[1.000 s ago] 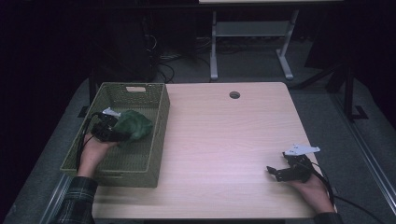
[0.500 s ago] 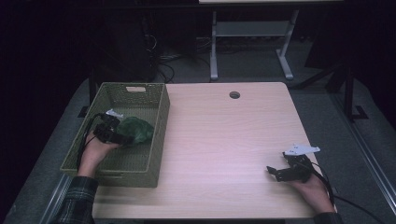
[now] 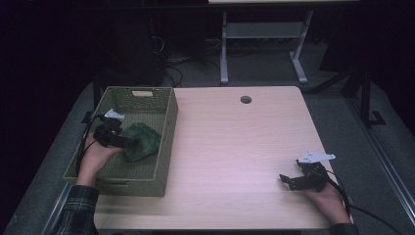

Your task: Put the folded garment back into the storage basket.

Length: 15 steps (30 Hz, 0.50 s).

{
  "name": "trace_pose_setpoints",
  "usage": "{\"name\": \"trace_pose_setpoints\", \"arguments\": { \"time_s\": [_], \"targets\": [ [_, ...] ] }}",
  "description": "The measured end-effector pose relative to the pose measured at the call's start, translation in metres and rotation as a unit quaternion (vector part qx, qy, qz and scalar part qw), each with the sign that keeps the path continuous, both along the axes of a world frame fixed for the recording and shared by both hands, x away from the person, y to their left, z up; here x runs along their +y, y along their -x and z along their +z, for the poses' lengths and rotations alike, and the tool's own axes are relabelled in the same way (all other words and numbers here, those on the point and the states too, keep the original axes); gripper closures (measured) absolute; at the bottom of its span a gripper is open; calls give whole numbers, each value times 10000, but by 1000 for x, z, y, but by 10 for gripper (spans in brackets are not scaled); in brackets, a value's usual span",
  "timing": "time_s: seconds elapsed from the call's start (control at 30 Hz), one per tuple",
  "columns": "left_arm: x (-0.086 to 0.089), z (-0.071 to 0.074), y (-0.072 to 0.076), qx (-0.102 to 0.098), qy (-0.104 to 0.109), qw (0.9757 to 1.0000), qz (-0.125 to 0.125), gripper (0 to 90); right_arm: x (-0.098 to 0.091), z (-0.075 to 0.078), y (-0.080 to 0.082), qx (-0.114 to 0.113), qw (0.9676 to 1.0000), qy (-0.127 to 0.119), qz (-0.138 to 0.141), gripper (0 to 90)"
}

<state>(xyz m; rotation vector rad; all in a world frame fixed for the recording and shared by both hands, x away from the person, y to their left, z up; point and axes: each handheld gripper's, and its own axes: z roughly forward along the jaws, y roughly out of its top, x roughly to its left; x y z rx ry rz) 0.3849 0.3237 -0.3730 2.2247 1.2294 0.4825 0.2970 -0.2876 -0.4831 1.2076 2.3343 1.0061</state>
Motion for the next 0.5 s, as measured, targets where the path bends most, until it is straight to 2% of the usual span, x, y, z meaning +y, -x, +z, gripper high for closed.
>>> {"name": "trace_pose_setpoints", "arguments": {
  "time_s": [0.2, 0.27, 0.3, 0.5],
  "targets": [
    [-16, 9, 4, -165, 214, 9995, -176, 156, 0, 0, 0, -7, 10000, 5, 5, 82],
    [-25, 15, 6, -256, 348, 9986, -291, 156, 0, 0, 0, -8, 10000, 6, -3, 82],
    [-25, 15, 6, -256, 348, 9986, -291, 156, 0, 0, 0, -8, 10000, 5, -4, 82],
    [-50, 23, 8, -375, 610, 9959, -549, 156, 0, 0, 0, -8, 10000, 5, -5, 82]
  ]
}}
